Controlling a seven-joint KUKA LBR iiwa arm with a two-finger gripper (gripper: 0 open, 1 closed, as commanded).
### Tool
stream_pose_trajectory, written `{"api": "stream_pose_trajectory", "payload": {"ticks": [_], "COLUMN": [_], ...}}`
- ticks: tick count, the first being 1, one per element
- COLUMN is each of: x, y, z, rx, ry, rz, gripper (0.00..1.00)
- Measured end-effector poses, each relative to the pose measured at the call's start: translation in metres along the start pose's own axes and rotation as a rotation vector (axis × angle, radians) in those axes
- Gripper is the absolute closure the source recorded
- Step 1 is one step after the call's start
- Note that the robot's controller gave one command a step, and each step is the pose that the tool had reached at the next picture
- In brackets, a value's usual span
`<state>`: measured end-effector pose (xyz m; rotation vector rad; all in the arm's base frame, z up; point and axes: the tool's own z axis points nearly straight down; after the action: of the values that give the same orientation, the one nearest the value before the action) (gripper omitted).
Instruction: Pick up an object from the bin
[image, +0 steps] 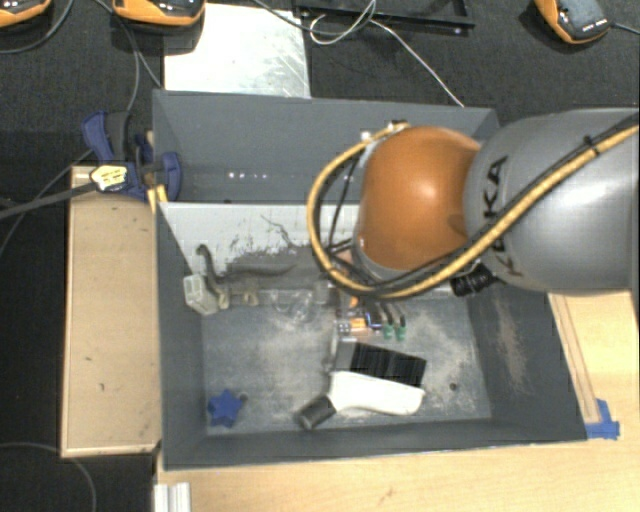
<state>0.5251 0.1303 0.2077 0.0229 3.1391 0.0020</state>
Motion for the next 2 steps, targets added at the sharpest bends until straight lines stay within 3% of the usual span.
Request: {"api": "stream_pose_trajectory", "payload": {"ticks": [1, 2], "x": [0.000, 0.020], "y": [0.000, -0.054], "z": [0.000, 0.027], "rx": [0.000, 0.001], "ry": [0.000, 0.002], "rz": [0.002, 0.120], "gripper": [0.00, 0.00]}}
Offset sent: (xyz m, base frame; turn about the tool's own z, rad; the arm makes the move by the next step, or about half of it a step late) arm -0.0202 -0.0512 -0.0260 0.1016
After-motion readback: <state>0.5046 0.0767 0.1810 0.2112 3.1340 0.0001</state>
